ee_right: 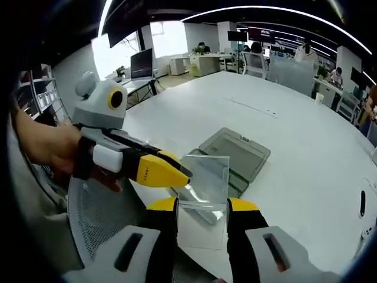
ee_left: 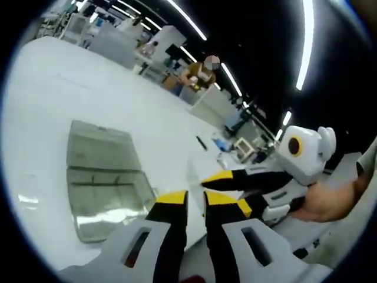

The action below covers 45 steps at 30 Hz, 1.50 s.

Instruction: Insert the divider into the dual guide fixture by aligning both edges with the guide slots and pushing it downward to the bottom, including one-sided entry, uneven engagement, binding, and posture correction.

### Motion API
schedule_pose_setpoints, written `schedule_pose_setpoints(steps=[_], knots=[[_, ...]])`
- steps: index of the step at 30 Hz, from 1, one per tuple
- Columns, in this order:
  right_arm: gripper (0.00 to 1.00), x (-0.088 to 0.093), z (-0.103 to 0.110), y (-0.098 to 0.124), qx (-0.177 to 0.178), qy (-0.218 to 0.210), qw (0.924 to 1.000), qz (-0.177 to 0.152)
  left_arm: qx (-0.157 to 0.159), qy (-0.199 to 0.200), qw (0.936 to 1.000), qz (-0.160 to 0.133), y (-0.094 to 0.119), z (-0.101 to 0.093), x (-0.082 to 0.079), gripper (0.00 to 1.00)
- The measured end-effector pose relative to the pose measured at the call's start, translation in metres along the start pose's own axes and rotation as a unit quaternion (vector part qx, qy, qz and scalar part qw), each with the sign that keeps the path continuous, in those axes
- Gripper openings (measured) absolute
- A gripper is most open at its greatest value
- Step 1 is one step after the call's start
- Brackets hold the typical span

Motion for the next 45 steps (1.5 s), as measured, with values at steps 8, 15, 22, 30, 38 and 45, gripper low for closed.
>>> schedule_pose_setpoints(steps=[8, 15, 22, 30, 38, 45], knots=[[0.27, -0.0025, 0.0037, -0.0003, -0.003, 0.001, 1.0, -0.003, -0.003, 0.014, 0.9999, -0.007, 0.0011, 0.002, -0.0014, 0.03], [0.27, -0.0037, 0.0055, -0.0004, -0.005, 0.0, 1.0, -0.004, -0.002, 0.031, 0.9994, -0.012, 0.0019, 0.0031, -0.0022, 0.01], [0.27, -0.0047, 0.0056, -0.0004, -0.005, -0.001, 1.0, -0.005, 0.002, 0.048, 0.9986, -0.023, 0.0018, 0.0029, -0.0049, 0.0], [0.27, -0.0042, 0.0059, -0.0015, -0.005, -0.004, 1.0, -0.004, 0.006, 0.064, 0.9976, -0.026, 0.0019, 0.0029, -0.004, 0.0], [0.28, -0.0031, 0.005, -0.0013, -0.005, -0.007, 1.0, -0.002, 0.013, 0.065, 0.9975, -0.025, 0.0007, 0.0002, -0.0037, 0.0], [0.29, -0.0017, 0.0042, -0.0015, -0.007, -0.007, 0.9999, 0.0, 0.017, 0.063, 0.9976, -0.022, 0.0001, -0.0006, -0.0027, 0.0]])
Point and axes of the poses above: the point that each gripper's makers call its tool centre point, and the gripper's own axes: y roughly backward along the fingers, z roughly to its left, x roughly out of its underside, the point moved 2 cm from there along y, roughly backward along the fingers, and after that the axes turned 7 degrees about -y, right-handed, at the moved point
